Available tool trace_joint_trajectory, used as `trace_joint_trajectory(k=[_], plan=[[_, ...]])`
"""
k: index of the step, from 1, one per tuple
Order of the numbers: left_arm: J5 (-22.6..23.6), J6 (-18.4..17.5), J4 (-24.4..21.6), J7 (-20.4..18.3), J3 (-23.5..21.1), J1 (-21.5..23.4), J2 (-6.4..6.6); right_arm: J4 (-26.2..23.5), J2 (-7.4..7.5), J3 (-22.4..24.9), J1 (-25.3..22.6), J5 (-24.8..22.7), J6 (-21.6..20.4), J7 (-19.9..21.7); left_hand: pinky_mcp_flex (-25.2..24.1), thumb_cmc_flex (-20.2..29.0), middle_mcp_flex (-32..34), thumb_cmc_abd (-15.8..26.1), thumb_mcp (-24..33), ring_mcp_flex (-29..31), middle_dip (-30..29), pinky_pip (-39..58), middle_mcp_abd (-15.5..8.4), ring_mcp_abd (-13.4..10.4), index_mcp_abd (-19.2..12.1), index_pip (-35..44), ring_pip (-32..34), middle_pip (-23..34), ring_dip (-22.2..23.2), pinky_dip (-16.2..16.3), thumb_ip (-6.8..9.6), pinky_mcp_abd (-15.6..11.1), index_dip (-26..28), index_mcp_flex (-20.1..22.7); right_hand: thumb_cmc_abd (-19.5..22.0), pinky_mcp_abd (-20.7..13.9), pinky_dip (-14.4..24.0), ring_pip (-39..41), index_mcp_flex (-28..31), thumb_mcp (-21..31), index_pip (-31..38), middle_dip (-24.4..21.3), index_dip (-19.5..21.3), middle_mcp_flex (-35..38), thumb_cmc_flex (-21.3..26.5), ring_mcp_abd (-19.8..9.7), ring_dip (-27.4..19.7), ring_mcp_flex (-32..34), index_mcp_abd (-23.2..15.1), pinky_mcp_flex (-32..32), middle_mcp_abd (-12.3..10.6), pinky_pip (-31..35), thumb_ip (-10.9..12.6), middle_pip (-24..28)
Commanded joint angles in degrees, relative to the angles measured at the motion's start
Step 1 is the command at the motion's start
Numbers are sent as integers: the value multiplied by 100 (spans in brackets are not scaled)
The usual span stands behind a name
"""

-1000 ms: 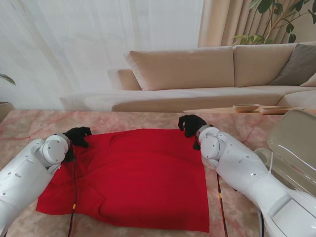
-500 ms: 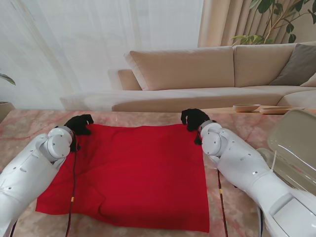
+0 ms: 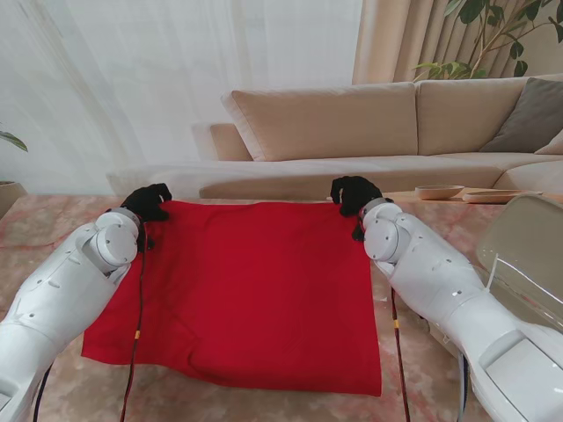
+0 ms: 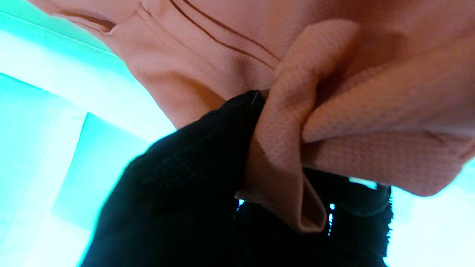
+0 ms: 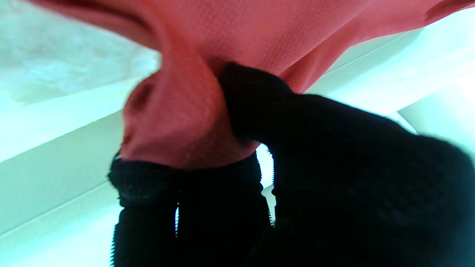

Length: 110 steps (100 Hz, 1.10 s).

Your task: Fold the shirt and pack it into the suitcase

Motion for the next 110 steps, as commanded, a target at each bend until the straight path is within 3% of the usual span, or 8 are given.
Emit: trace_joint_trajectory(k=[1,32,60,62,65,110], plan=[[-29,4,-52,56,-14,-69,-56,-20,37,93,93,-45,41,-26,16,415,24,10,36,120,143,272,-51,253,70,113,84,55,12,167,185,78,61,5,-154,-109,167,171,70,433,177,132,97,9,307,73,141,182,-204,150,-87,269,-81,215],[133,-85,-658,-58,-460,314,52,-675,217,578,-311,-402,-35,-180,-39,424,19,35,-33,82,133,209,-79,265,50,122,51,51,21,193,181,73,56,-4,-159,-125,221,188,94,419,193,118,95,16,313,72,101,180,-239,148,-98,247,-86,222],[376,-282,-1618,-518,-1054,1049,237,-1464,403,1032,-953,-808,-309,-225,-32,409,66,-20,23,131,140,199,-36,254,47,124,54,55,31,234,214,92,52,45,-288,-126,322,196,166,528,184,108,92,115,314,74,33,325,-213,323,-71,226,-23,223],[390,-302,-1672,-537,-1089,1094,246,-1522,416,1063,-1000,-841,-332,-227,-12,358,96,-28,58,148,152,202,-208,239,37,136,61,79,33,242,227,87,59,55,-297,-126,328,195,170,537,182,109,92,123,316,70,30,333,-207,334,-69,222,-18,224],[407,-321,-1766,-571,-1146,1169,258,-1612,435,1112,-1076,-894,-367,-234,-6,340,116,-44,90,160,158,202,-258,235,35,139,65,93,34,247,237,84,61,59,-313,-126,339,192,173,550,179,109,92,136,310,63,23,346,-204,347,-78,215,-10,222],[779,-655,-3181,-925,-2113,2430,407,-3132,647,1906,-2277,-1610,-702,-298,94,252,176,-147,300,241,180,230,-226,232,26,161,86,98,37,277,244,110,116,124,-399,-105,419,181,221,618,154,123,105,190,290,71,13,408,-204,421,-57,168,36,199]])
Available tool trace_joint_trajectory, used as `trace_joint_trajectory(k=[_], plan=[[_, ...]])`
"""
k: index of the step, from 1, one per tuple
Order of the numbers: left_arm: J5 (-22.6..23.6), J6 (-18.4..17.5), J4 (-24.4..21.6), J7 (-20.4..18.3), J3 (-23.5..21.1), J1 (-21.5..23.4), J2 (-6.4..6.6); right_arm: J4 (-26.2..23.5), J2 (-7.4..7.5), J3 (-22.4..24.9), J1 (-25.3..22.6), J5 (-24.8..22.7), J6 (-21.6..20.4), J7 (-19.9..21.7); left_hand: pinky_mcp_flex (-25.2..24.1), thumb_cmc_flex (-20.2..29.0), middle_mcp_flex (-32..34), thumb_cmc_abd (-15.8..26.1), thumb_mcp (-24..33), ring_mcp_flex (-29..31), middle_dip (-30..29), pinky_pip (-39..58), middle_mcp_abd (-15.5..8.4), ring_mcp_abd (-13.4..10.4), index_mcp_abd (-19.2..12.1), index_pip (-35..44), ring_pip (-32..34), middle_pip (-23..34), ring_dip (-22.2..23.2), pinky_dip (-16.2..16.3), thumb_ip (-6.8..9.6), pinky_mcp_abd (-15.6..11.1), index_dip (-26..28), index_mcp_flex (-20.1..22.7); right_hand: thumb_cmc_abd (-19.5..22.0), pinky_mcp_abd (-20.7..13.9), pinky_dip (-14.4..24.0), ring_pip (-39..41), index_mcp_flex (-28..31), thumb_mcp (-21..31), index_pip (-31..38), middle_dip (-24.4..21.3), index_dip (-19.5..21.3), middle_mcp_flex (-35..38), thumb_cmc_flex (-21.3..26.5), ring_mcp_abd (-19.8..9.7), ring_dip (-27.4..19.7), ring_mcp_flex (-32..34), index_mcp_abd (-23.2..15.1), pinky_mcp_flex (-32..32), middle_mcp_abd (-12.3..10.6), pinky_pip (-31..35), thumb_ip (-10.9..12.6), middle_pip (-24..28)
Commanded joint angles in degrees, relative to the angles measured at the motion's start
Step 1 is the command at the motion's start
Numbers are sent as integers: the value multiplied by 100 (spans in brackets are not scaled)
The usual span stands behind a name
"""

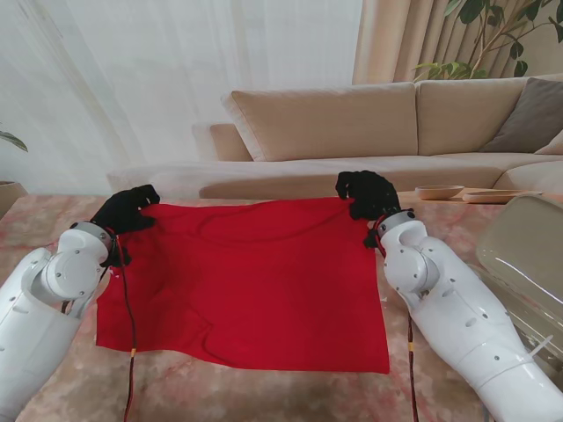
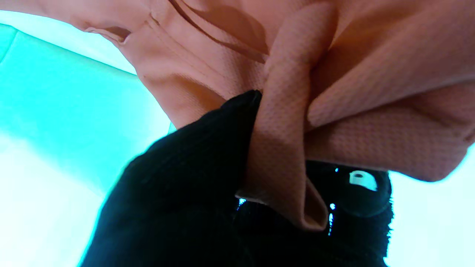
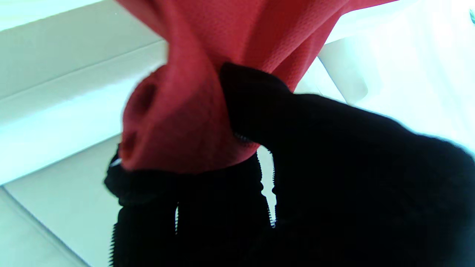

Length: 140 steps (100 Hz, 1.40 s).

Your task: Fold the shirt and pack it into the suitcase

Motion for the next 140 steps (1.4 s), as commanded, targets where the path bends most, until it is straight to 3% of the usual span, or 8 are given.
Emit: trace_joint_trajectory(k=[1,22,55,111,140], plan=[[57,-62,-160,-25,-102,232,80,-213,66,51,-233,-70,-51,51,96,254,176,-137,306,238,180,232,-226,229,23,148,87,110,37,143,205,102,103,90,-237,-105,203,111,71,499,141,123,104,72,260,76,13,282,-132,177,-30,167,37,185],[128,-227,-618,-172,-504,698,117,-857,150,385,-798,-382,-194,122,96,242,176,-129,293,227,184,229,-244,227,-27,143,80,95,38,149,179,107,110,110,-235,-104,233,105,84,482,124,120,102,88,257,70,16,280,-160,180,-56,153,45,163],[-125,-368,-1133,-663,-954,1375,183,-1563,248,824,-1622,-724,-451,261,79,248,182,-124,260,211,192,214,-267,234,-60,133,67,75,43,155,151,101,128,112,-240,-146,261,85,103,457,95,122,103,109,248,50,11,297,-176,189,-61,138,63,136],[-137,-725,-1342,-1268,-1141,1965,308,-1950,327,1098,-2525,-948,-813,379,3,218,190,-122,275,168,213,179,-320,217,-158,121,52,51,66,186,172,66,172,99,-260,-154,283,62,152,441,44,131,95,171,234,16,10,329,-220,192,-104,125,94,89],[-232,-756,-1466,-1802,-1292,2293,401,-2028,344,1146,-2916,-963,-818,431,-99,197,176,-100,280,110,254,173,-364,220,-239,96,59,49,105,231,185,31,198,86,-285,-178,286,65,179,447,25,145,100,203,236,11,13,351,-232,196,-110,118,114,70]])
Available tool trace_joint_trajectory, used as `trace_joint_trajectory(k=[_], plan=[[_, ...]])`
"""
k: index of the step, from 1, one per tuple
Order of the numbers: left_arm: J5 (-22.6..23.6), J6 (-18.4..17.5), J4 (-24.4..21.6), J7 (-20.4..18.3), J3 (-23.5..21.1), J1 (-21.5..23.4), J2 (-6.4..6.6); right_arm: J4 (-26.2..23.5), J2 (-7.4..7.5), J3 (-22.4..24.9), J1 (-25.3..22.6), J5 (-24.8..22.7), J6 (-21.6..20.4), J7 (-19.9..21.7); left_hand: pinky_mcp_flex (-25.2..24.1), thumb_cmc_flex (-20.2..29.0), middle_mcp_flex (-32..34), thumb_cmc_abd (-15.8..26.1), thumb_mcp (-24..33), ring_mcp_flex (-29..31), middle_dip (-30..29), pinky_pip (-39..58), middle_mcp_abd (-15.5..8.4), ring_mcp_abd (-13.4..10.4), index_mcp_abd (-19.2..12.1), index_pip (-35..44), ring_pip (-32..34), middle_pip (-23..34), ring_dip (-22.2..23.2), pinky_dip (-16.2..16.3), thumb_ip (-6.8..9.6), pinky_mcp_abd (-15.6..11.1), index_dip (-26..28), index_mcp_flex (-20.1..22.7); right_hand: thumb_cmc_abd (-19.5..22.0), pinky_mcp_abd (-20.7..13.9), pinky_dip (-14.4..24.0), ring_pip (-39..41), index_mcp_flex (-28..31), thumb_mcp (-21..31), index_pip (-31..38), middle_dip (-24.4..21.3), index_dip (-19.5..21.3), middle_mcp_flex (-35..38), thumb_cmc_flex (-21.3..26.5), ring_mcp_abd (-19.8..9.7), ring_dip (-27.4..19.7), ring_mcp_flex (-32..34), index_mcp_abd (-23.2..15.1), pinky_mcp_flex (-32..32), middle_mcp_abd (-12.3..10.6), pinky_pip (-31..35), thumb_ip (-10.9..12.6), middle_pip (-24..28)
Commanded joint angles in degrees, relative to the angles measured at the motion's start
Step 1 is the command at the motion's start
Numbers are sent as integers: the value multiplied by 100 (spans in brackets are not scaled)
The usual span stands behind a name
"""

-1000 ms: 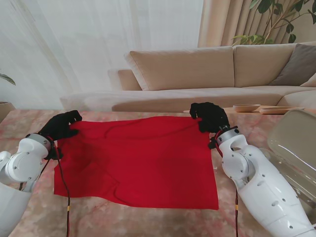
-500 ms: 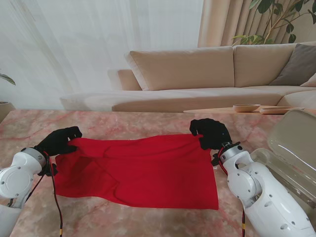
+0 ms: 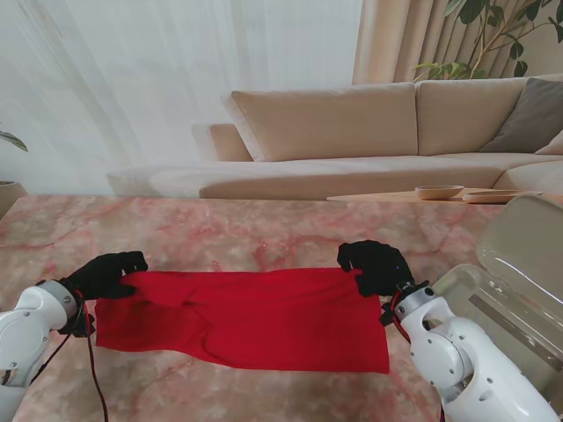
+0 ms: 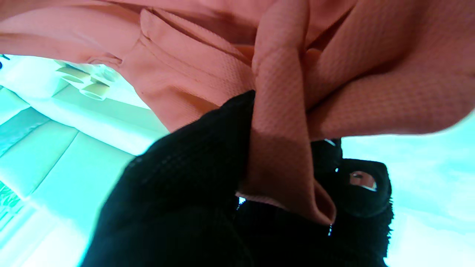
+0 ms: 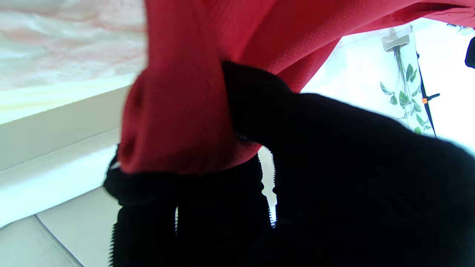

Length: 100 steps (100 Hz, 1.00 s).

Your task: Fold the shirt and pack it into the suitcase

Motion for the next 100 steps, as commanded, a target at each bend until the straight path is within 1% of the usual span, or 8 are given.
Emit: trace_joint_trajectory(k=[1,17,25,32,49,68,82,100], plan=[[-18,-15,-13,-112,-25,174,50,23,16,0,-178,15,21,133,-43,198,178,-97,281,107,178,173,-318,220,-221,95,59,87,106,170,187,14,125,86,-232,-178,154,67,178,444,30,146,99,126,234,23,13,242,-162,132,-70,119,115,71],[-111,35,-112,-432,-107,373,101,-14,23,28,-365,77,47,215,-92,188,170,-87,265,66,208,167,-339,217,-260,79,51,73,126,190,189,5,130,87,-269,-175,168,80,208,463,13,161,102,151,241,18,11,257,-168,131,-69,132,134,60],[-149,71,-124,-525,-110,454,115,-45,32,56,-459,75,42,267,-99,197,172,-94,262,61,213,167,-339,224,-263,80,53,68,132,195,189,6,134,95,-277,-172,177,82,223,472,1,167,104,163,242,22,6,262,-165,136,-65,139,138,50],[-175,103,-108,-579,-91,505,124,-70,39,68,-534,75,50,308,-102,190,173,-86,253,61,217,165,-339,221,-280,82,53,64,135,198,183,7,139,96,-280,-172,181,83,228,477,-6,173,107,170,240,23,3,264,-171,135,-69,139,138,45],[-231,224,-16,-577,0,577,117,-78,63,58,-654,33,102,416,-102,204,176,-95,237,58,225,162,-339,224,-280,80,48,56,140,205,171,8,143,108,-281,-174,186,86,229,471,-15,183,116,173,234,17,0,264,-172,141,-69,135,137,33],[-137,247,44,-617,39,616,130,-150,90,85,-777,140,187,717,-125,203,178,-94,228,51,232,149,-340,237,-265,71,36,48,142,208,160,17,141,112,-302,-167,189,86,232,455,-19,188,127,178,238,19,-4,261,-172,130,-63,121,131,19],[-134,321,36,-790,16,653,159,-256,128,127,-878,234,200,1053,-193,215,172,-77,169,1,225,114,-355,258,-268,65,-1,20,139,204,119,20,135,108,-310,-144,189,70,255,438,-54,171,114,198,234,33,-18,264,-168,119,-56,100,130,-13],[-41,369,17,-1006,-21,699,201,-345,147,168,-1001,290,235,1227,-276,229,163,-42,52,-73,202,59,-392,275,-341,19,-70,-46,128,193,67,30,92,121,-349,-124,191,68,318,429,-99,162,102,243,243,37,-18,265,-199,80,-65,73,139,-45]])
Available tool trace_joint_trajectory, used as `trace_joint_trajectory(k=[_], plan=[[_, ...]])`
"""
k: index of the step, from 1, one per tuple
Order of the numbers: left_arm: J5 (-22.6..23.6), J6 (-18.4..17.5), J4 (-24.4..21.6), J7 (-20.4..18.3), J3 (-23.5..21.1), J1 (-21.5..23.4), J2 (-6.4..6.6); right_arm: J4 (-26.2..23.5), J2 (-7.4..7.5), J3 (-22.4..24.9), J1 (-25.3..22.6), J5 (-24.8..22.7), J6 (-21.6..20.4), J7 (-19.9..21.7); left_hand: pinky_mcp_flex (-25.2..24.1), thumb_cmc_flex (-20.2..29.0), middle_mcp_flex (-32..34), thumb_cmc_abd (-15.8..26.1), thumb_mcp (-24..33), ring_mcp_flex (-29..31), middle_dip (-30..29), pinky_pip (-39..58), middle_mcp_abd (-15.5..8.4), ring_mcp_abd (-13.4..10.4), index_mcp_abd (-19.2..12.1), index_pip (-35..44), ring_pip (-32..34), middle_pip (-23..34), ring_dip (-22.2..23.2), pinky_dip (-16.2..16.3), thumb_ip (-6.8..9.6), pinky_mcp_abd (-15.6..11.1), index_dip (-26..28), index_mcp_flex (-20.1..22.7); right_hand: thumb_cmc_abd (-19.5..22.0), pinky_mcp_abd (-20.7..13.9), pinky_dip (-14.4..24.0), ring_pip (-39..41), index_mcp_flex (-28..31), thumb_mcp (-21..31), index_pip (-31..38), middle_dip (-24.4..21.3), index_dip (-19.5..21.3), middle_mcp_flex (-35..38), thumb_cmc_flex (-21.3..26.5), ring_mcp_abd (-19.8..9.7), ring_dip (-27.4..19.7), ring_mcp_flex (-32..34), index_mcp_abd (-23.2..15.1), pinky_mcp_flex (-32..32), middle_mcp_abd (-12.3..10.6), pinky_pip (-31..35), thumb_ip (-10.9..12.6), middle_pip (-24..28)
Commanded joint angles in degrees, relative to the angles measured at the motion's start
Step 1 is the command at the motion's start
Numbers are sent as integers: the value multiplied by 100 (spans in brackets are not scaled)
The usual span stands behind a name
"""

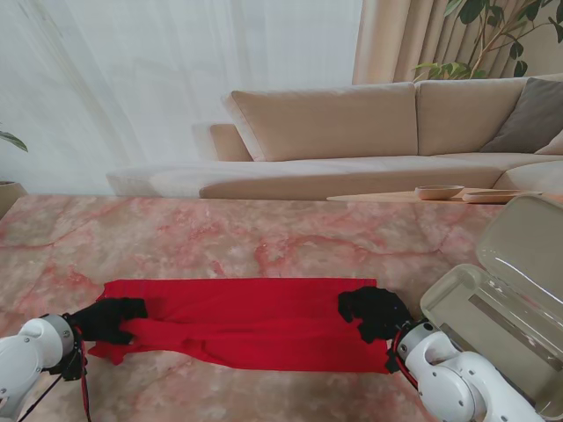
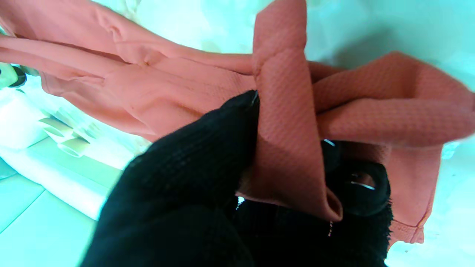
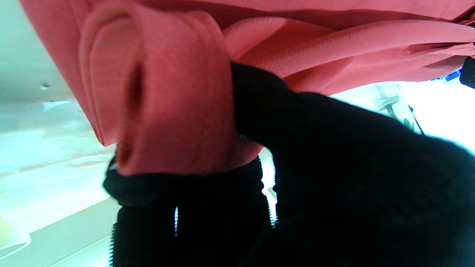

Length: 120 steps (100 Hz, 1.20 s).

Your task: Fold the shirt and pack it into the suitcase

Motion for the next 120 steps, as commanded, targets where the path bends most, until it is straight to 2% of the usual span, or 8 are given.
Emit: trace_joint_trajectory(k=[1,33,52,54,60,75,98,120], plan=[[106,43,39,-101,-9,82,47,-28,21,24,-139,45,64,151,-60,276,162,-64,60,-49,135,73,-302,276,-225,17,-72,28,77,171,70,29,28,128,-296,-118,188,68,123,404,-28,94,93,124,245,39,-18,258,-143,63,-34,70,141,3],[352,91,163,-194,86,37,75,-158,42,62,-398,218,222,424,-281,408,78,144,-514,-240,109,-133,-380,282,-350,-114,-284,-160,39,121,-42,37,-100,71,-322,122,60,-189,279,182,-163,-13,3,267,180,147,-36,212,-247,-244,-147,-163,130,-126],[401,168,163,-290,105,28,91,-300,60,145,-583,170,180,523,-483,533,-16,346,-1110,-416,95,-321,-479,259,-402,-246,-504,-309,-6,56,-58,53,-305,-8,87,362,-376,-851,263,-551,-149,-288,-511,320,-174,220,-182,65,-369,-681,-251,-577,204,-322],[415,173,158,-308,103,28,94,-321,63,158,-605,159,178,539,-504,549,-48,371,-1176,-438,102,-338,-324,253,-408,-257,-526,-336,-9,50,-48,54,-328,-18,102,383,-397,-885,260,-576,-137,-305,-536,323,-193,223,-192,63,-376,-696,-256,-598,201,-331],[445,193,138,-349,94,32,100,-394,74,208,-669,146,181,632,-605,518,-120,453,-1281,-530,102,-427,-264,247,-410,-321,-624,-412,-36,22,-44,58,-395,-59,211,428,-476,-1032,218,-739,-104,-372,-662,319,-355,213,-230,15,-392,-790,-255,-675,162,-380],[447,254,104,-377,63,37,101,-513,85,302,-788,133,197,745,-850,498,-244,645,-1642,-767,61,-632,-149,338,-358,-633,-917,-775,-117,-24,43,103,-842,-56,524,547,-701,-1455,94,-1159,-87,-582,-1077,267,-805,181,-420,-118,-371,-1056,-200,-956,81,-660],[498,240,-44,-446,-98,106,107,-702,88,450,-950,146,249,862,-1272,522,-511,826,-2104,-1210,1,-1051,-7,336,-166,-1893,-1457,-1490,-295,-87,149,152,-2301,347,1022,729,-932,-1950,105,-1724,-335,-1048,-1399,71,-1509,343,-702,-330,-101,-1435,-29,-1282,44,-1020],[456,183,-285,-448,-351,240,97,-895,54,605,-1093,42,323,715,-1558,354,-817,1065,-2552,-1546,-288,-1309,30,330,21,-2984,-1894,-1780,-407,-95,215,155,-2928,532,1598,794,-1114,-2452,161,-2123,-1123,-1523,-1365,-188,-2108,417,-1008,-588,173,-1767,115,-1531,151,-1318]])
